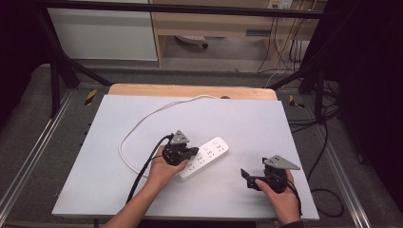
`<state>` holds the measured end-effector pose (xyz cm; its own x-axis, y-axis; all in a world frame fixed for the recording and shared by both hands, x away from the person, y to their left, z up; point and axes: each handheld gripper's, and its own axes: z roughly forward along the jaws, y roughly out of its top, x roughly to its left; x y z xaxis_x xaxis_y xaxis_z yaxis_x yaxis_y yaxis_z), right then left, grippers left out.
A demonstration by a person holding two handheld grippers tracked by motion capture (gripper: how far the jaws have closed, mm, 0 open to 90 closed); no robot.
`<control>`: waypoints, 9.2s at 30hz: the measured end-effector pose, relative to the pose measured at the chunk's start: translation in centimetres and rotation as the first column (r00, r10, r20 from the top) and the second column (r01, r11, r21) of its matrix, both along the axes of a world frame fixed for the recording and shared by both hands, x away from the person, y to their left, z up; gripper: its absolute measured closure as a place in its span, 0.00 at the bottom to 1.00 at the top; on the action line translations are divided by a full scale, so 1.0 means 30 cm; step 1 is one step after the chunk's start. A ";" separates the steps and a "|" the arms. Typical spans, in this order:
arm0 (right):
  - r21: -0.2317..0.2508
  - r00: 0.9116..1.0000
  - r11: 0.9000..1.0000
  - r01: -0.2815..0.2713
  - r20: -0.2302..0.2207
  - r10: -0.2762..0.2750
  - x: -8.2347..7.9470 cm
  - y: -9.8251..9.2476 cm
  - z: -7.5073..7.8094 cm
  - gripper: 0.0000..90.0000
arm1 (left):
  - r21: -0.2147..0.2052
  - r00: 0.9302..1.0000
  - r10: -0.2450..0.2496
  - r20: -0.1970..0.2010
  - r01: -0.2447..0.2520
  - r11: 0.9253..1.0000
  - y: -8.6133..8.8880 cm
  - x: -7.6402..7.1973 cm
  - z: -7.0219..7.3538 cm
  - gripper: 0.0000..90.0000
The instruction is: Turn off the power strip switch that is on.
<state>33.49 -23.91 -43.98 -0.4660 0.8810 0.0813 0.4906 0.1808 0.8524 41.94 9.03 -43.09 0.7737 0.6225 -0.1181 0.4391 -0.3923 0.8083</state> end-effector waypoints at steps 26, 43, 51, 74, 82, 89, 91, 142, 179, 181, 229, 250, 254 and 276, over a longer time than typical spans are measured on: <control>0.001 1.000 1.000 -0.002 -0.006 0.003 0.000 0.000 0.000 0.05 | 0.035 1.000 -0.001 0.004 0.001 0.999 -0.005 0.005 -0.009 1.00; -0.001 1.000 1.000 -0.004 -0.010 0.004 -0.001 0.002 0.000 0.05 | 0.056 1.000 -0.002 0.013 0.001 0.998 -0.011 0.002 -0.008 1.00; -0.004 1.000 1.000 -0.006 -0.012 0.006 0.000 0.003 -0.002 0.05 | 0.080 1.000 0.001 0.014 -0.002 0.997 -0.020 0.001 -0.002 1.00; -0.003 1.000 1.000 -0.010 -0.016 0.010 0.000 0.004 -0.003 0.05 | 0.099 1.000 0.010 0.004 -0.011 0.995 -0.027 0.001 0.004 1.00; -0.002 1.000 1.000 -0.010 -0.011 0.010 -0.001 0.003 0.000 0.05 | 0.098 1.000 0.015 0.002 -0.015 0.995 -0.028 0.000 0.004 1.00; -0.003 1.000 1.000 -0.010 -0.009 0.010 -0.002 0.003 0.002 0.05 | 0.097 1.000 0.019 0.000 -0.019 0.995 -0.028 0.000 0.005 1.00; -0.003 1.000 1.000 -0.009 -0.010 0.009 -0.003 0.003 0.002 0.05 | 0.091 1.000 0.020 -0.008 -0.019 0.996 -0.026 0.002 0.004 1.00; -0.013 1.000 1.000 -0.014 -0.015 0.014 0.000 0.008 -0.004 0.05 | 0.132 1.000 0.022 0.015 -0.023 0.991 -0.039 -0.006 0.007 1.00; -0.007 1.000 1.000 -0.010 -0.012 0.010 0.001 0.004 -0.002 0.05 | 0.101 0.999 0.040 0.020 -0.042 0.994 -0.030 -0.002 0.012 1.00; -0.004 1.000 1.000 -0.008 -0.009 0.008 0.000 0.003 0.001 0.05 | 0.082 0.999 0.039 0.010 -0.040 0.996 -0.021 0.008 0.009 1.00; -0.022 1.000 1.000 -0.023 -0.002 0.023 0.000 0.017 0.000 0.04 | -0.137 0.990 0.087 0.112 -0.071 0.988 0.092 -0.089 0.147 0.07; -0.011 1.000 1.000 -0.025 0.008 0.025 -0.005 0.021 0.007 0.03 | -0.173 0.978 0.140 0.157 -0.112 0.979 0.255 -0.194 0.255 0.06; -0.012 1.000 1.000 -0.025 0.014 0.025 -0.002 0.022 0.007 0.03 | -0.186 0.975 0.158 0.157 -0.128 0.974 0.286 -0.203 0.262 0.06; -0.009 0.999 1.000 -0.018 0.027 0.018 0.001 0.014 0.011 0.03 | -0.210 0.937 0.313 0.155 -0.278 0.937 0.538 -0.290 0.225 0.06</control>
